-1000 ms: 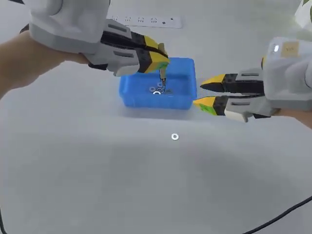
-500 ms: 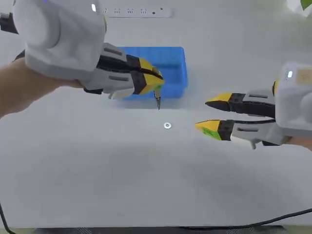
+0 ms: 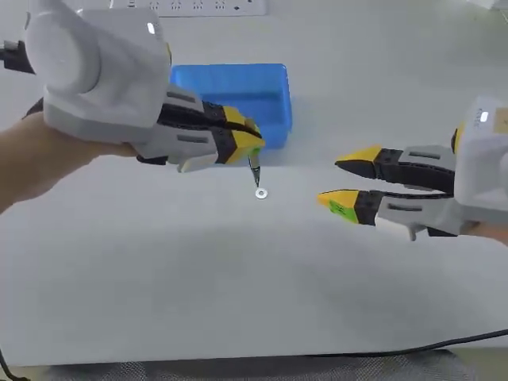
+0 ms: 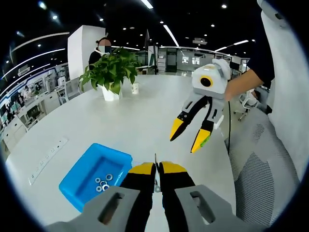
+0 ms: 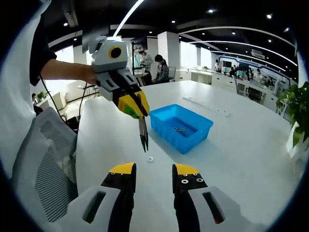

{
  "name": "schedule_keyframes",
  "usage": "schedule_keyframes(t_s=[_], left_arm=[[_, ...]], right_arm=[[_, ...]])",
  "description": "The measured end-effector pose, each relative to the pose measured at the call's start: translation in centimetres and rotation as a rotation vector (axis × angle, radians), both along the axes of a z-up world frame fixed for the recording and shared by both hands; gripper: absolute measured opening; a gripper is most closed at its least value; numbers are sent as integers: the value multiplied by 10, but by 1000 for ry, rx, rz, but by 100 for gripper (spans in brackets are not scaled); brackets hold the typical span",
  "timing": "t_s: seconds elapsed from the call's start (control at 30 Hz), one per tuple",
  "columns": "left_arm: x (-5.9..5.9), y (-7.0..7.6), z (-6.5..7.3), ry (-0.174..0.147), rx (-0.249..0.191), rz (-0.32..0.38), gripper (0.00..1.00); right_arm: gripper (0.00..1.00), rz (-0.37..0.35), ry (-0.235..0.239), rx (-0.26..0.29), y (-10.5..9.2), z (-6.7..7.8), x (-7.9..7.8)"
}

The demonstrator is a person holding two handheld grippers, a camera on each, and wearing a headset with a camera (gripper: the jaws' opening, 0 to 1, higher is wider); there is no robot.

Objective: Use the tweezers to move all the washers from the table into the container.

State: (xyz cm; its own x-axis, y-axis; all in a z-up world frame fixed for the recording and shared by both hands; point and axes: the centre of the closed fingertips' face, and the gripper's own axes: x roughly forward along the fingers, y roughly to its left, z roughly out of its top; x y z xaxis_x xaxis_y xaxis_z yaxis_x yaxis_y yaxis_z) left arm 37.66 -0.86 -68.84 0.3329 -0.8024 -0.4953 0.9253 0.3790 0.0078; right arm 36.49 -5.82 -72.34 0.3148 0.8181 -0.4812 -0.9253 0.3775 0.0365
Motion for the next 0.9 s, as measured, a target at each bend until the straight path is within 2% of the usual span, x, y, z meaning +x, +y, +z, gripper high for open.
schedule_keyframes(t_s=[0.17,0.57,0.9], left_arm=[[-1,-2,-6,22,-1,3,7],[4,-4,-13,19,8,-3,7],[1,-3,-22,31,22,-13,7]], right_arm=[[31,-17,5,12,-4,1,0],[30,-33,31,13,-9,-7,-3],[30,-37,41,10,-10,-10,-2]])
